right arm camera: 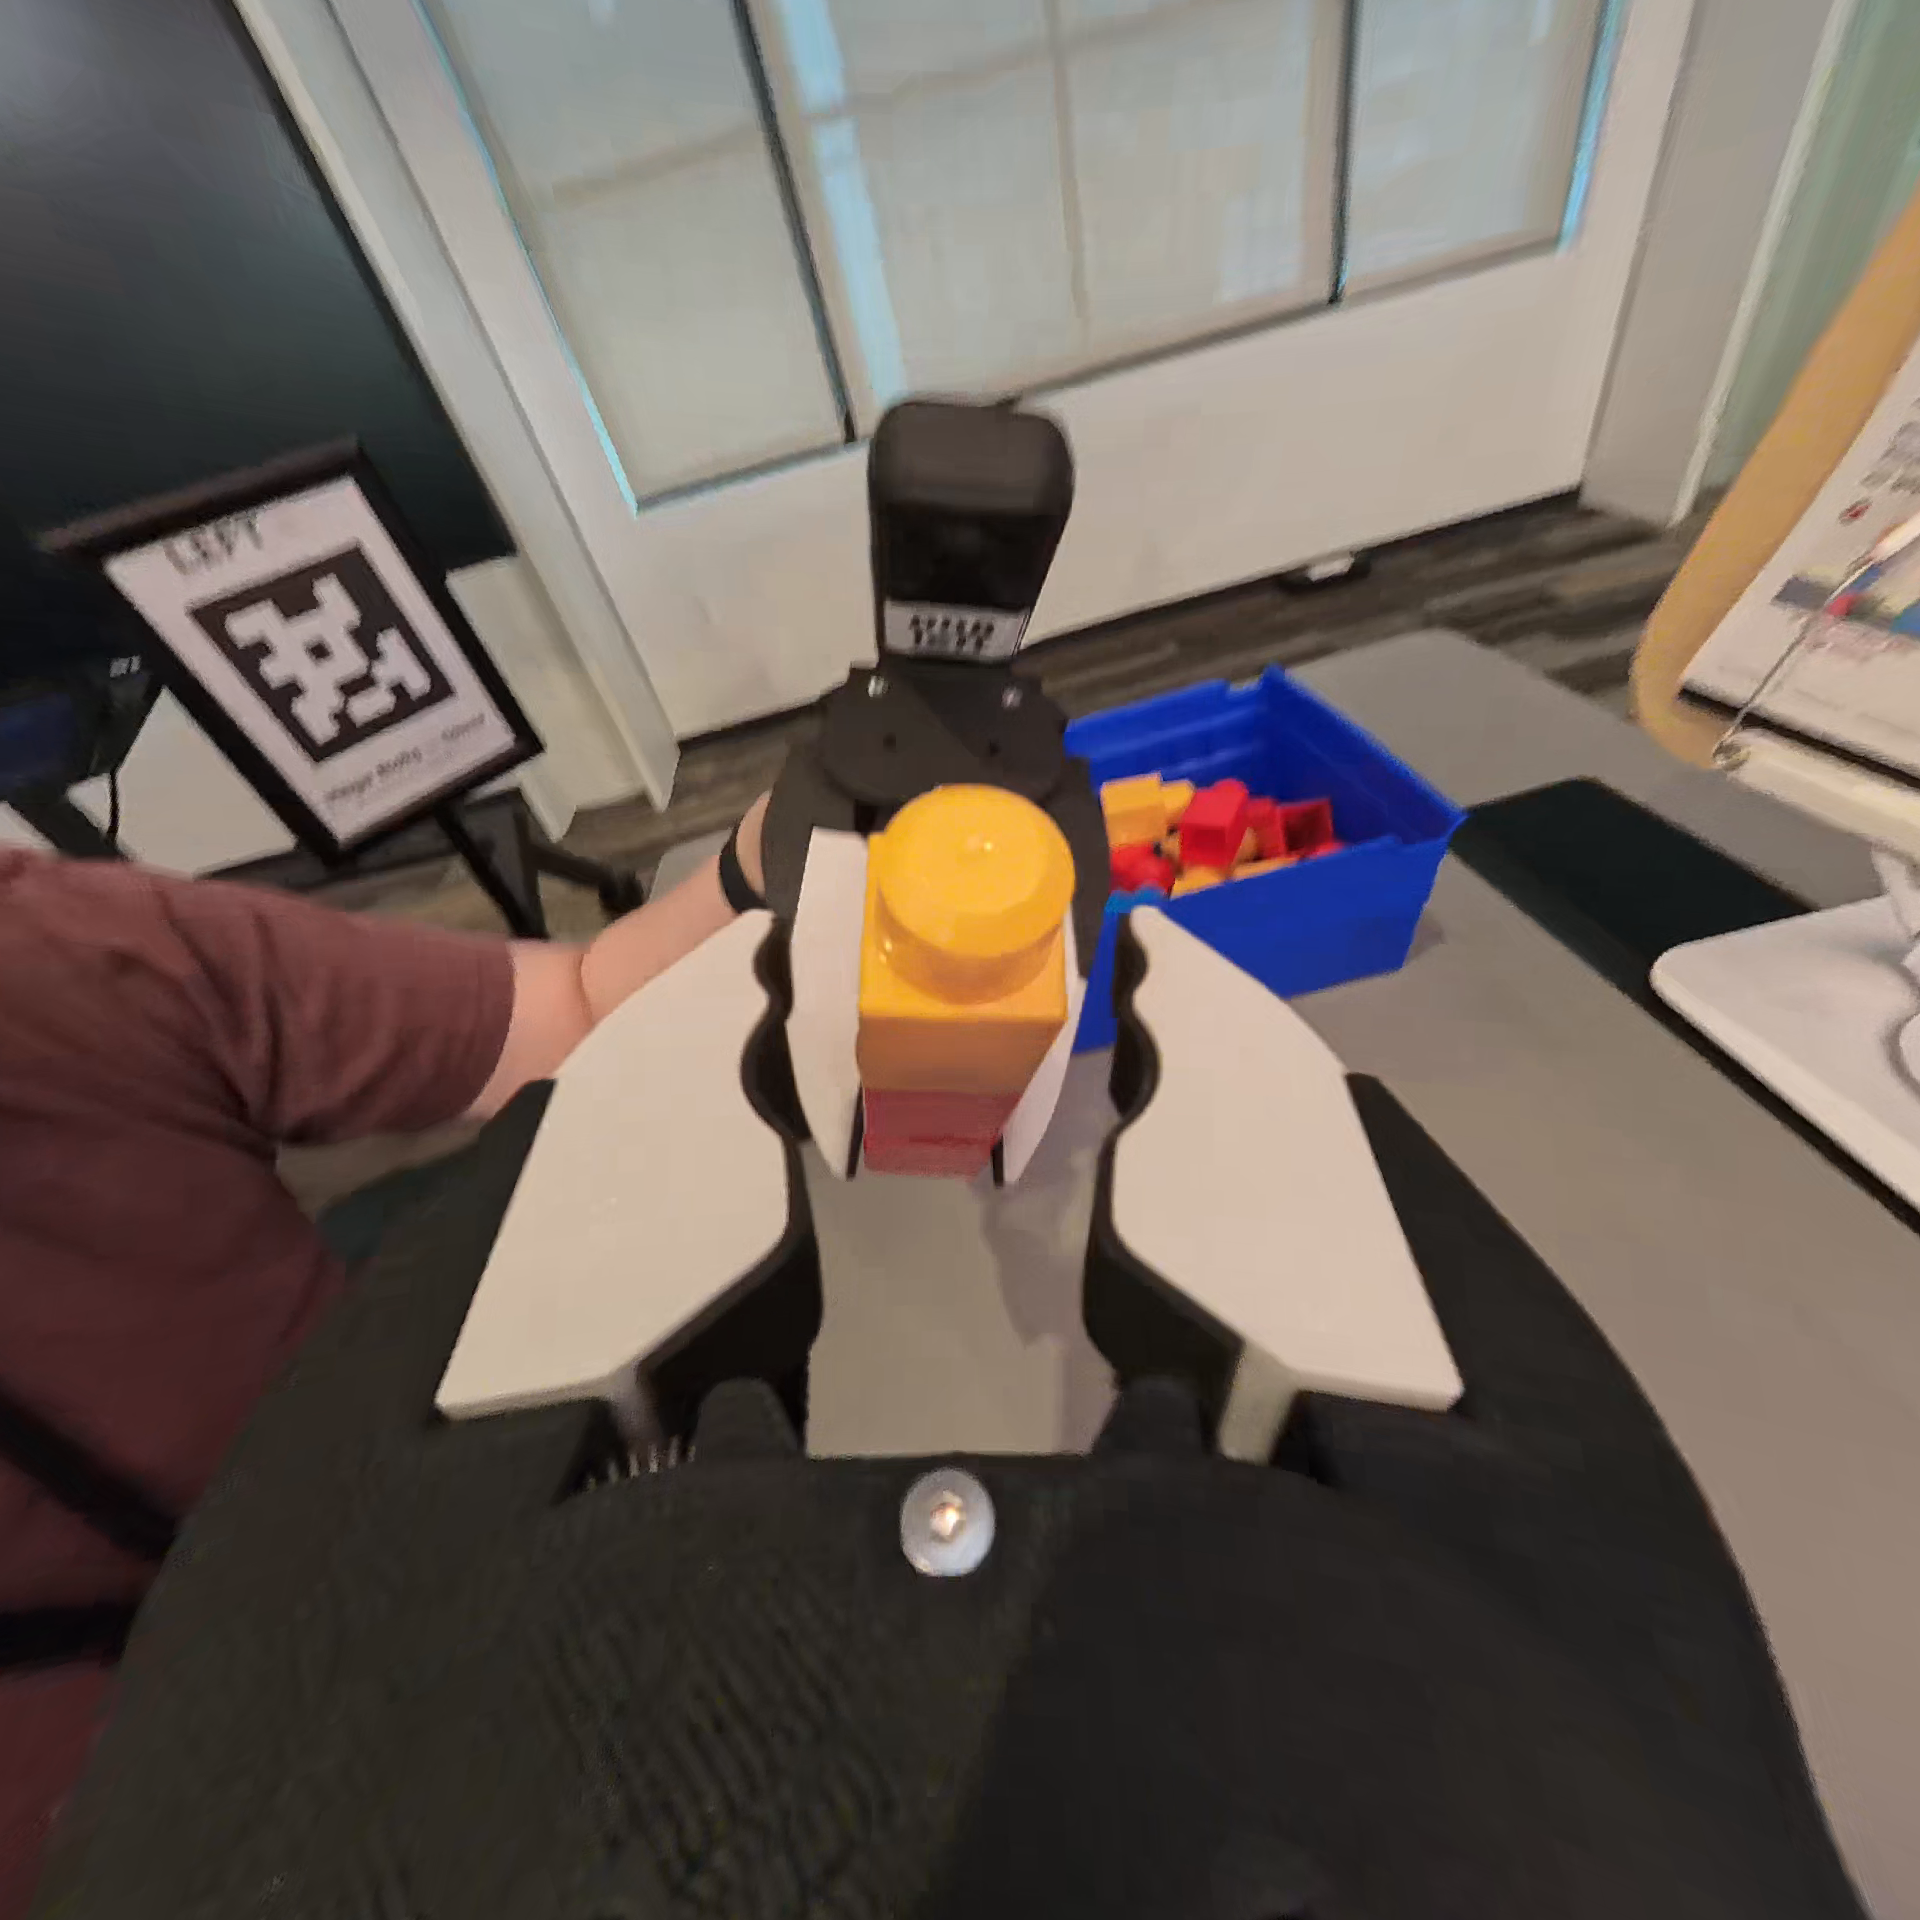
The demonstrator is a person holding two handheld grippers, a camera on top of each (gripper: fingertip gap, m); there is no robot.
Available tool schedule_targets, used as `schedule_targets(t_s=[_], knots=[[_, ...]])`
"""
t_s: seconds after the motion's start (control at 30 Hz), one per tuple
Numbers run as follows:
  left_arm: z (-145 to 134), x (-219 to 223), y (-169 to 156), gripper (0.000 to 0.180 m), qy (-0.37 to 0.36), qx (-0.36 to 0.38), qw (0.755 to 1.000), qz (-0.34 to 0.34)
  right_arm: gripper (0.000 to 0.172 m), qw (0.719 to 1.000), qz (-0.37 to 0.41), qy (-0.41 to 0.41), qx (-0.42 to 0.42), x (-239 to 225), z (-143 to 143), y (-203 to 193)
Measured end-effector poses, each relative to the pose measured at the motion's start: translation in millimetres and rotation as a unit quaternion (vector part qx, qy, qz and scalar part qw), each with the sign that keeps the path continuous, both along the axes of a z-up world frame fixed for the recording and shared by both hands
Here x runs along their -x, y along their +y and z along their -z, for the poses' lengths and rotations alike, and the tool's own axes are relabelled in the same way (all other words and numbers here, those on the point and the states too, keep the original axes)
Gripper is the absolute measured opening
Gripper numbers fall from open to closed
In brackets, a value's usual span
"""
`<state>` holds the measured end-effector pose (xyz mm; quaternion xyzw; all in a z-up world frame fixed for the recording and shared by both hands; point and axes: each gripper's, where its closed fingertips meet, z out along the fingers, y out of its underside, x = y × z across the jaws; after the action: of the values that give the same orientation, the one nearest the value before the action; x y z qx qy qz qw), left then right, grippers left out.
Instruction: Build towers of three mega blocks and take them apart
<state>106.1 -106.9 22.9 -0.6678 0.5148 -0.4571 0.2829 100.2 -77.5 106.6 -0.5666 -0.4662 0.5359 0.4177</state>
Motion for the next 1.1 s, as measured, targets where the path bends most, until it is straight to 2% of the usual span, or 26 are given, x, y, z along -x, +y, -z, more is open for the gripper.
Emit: schedule_targets(t_s=[0.07, 0.13, 0.27, 0.47, 0.77, 0.93, 1.03, 1.07, 1.1], knots=[[-5.4, -1.9, -2.3, 0.035, -0.019, 0.015, 1.0, 0.004, 0.044, 1.0, 0.006, 0.021, 0.012, -0.4, -5.5, 1.5], [-8.8, -3.2, -2.3, 0.035, -0.03, 0.028, 0.999, 0.0, 0.038, 1.0, 0.0, 0.008, 0.027, 1.2, 0.3, 1.7], [-1.9, -2.7, -4.4, 0.035, 0.001, 0.02, 1.0, -0.001, 0.037, 0.999, -0.027, 0.001, 0.031, 2.3, 5.5, -2.2], [0.4, -3.0, -10.7, 0.035, 0.003, 0.037, 0.999, 0.02, 0.037, 0.998, -0.049, -0.012, 0.032, 0.9, 10.4, -6.4], [2.4, 0.9, -6.7, 0.035, 0.025, 0.036, 0.999, -0.006, 0.037, 0.998, -0.024, -0.018, 0.053, 4.3, 13.0, -1.5], [3.9, 3.9, -7.3, 0.035, 0.03, 0.025, 0.999, -0.001, 0.037, 0.999, -0.031, -0.013, 0.033, 6.7, 12.2, -4.1], [-11.7, 3.1, -7.2, 0.035, -0.019, 0.039, 0.999, 0.0, 0.042, 0.999, -0.03, 0.012, 0.013, 8.5, 3.9, -5.1], [-17.3, 5.2, -1.5, 0.035, -0.033, 0.033, 0.999, -0.017, 0.059, 1.0, -0.024, 0.011, 0.011, 9.6, 4.4, -4.0], [-21.0, 8.9, 4.0, 0.035, -0.042, 0.023, 0.998, -0.033, 0.064, 1.0, -0.025, 0.009, 0.014, 11.6, 6.5, -4.3]])
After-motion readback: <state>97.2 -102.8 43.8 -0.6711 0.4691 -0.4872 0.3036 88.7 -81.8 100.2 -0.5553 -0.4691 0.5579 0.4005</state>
